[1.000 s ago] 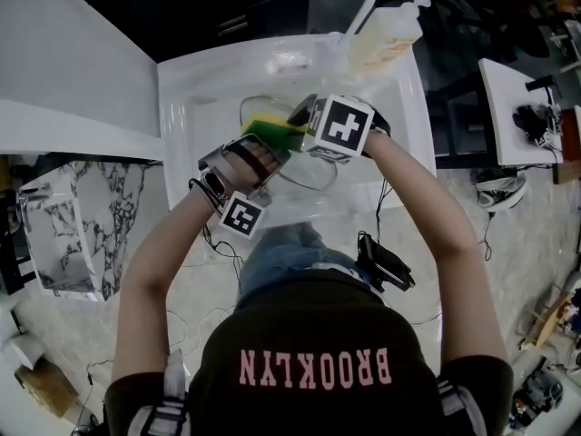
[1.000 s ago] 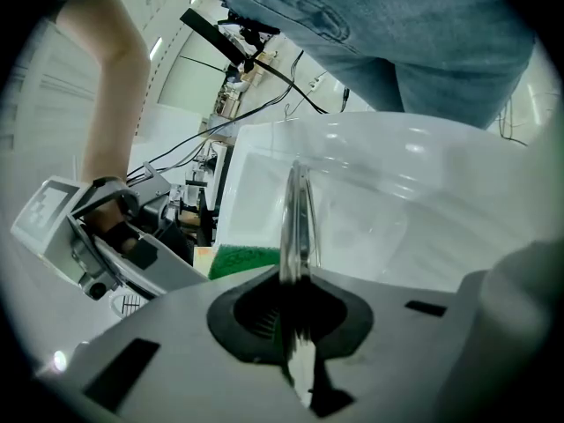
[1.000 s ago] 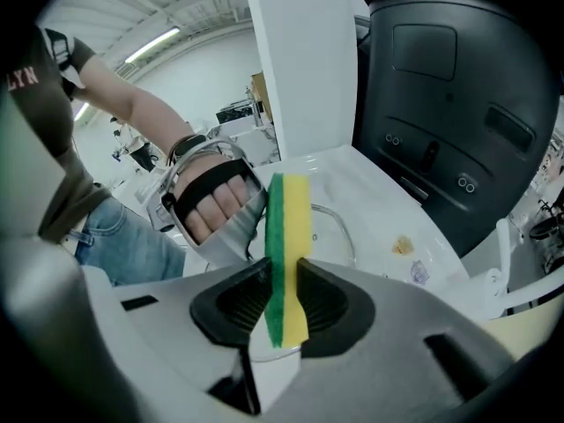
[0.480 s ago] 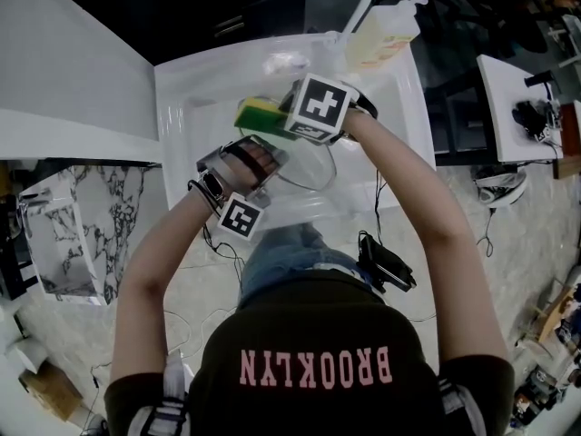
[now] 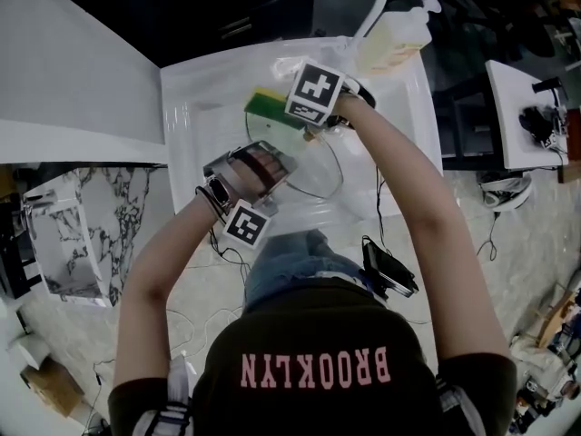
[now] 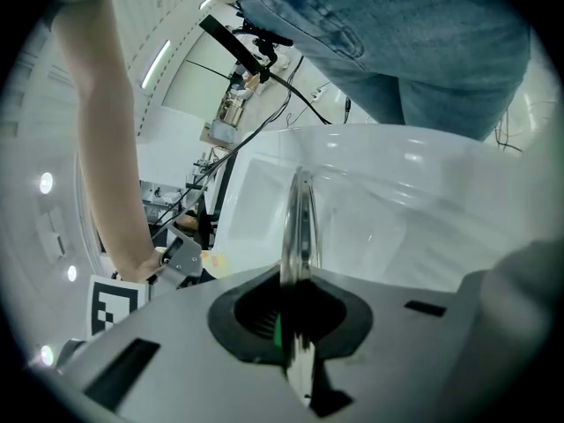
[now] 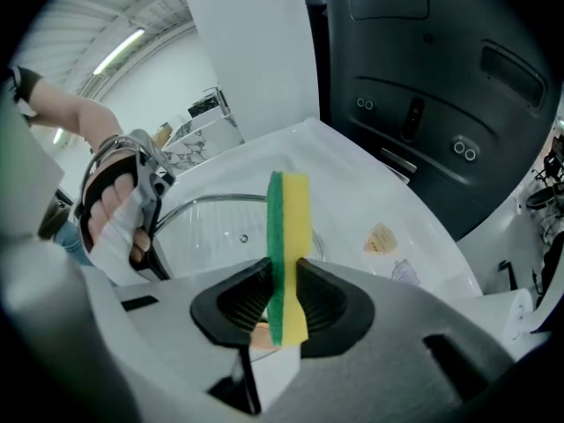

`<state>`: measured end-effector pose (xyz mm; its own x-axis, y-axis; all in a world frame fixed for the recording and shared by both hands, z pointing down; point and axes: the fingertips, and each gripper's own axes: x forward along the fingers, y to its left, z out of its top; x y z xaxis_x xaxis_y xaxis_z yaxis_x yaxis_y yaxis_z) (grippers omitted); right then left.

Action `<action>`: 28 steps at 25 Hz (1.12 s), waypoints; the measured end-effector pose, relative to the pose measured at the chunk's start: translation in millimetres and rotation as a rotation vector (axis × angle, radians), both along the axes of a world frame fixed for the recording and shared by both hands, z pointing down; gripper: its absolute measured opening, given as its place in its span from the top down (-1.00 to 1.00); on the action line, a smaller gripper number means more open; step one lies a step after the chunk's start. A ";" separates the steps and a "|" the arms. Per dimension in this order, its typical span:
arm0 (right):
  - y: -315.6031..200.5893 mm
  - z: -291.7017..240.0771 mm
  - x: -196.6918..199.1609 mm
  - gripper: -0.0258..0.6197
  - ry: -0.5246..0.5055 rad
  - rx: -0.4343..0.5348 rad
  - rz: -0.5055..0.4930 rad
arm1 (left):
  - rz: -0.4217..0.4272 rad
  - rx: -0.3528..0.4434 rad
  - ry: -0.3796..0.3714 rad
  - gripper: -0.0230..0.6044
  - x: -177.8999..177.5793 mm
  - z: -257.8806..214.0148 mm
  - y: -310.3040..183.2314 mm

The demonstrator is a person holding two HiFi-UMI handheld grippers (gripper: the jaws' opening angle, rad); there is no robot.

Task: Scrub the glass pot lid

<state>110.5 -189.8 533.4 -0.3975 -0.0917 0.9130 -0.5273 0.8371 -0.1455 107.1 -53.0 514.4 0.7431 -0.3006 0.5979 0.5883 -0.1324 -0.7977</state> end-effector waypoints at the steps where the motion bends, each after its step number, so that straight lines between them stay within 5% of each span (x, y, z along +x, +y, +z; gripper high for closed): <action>1: -1.2 4.9 3.5 0.68 0.002 -0.012 0.006 | 0.001 -0.002 0.001 0.88 -0.2 0.3 -0.2; 9: -1.6 45.4 31.4 0.69 0.000 -0.091 0.047 | 0.014 -0.012 0.009 0.88 -6.3 5.2 1.5; 18: 14.6 86.7 68.2 0.69 -0.020 -0.181 0.112 | 0.054 -0.051 0.104 0.88 -36.4 0.4 1.7; 28: 31.9 124.4 101.6 0.69 0.064 -0.218 0.224 | 0.051 -0.058 0.138 0.88 -43.0 -0.1 0.9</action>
<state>212.2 -157.9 657.8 -0.3303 0.0301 0.9434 -0.7088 0.6521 -0.2690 64.1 -52.2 514.3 0.8326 -0.2285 0.5045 0.4810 -0.1533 -0.8632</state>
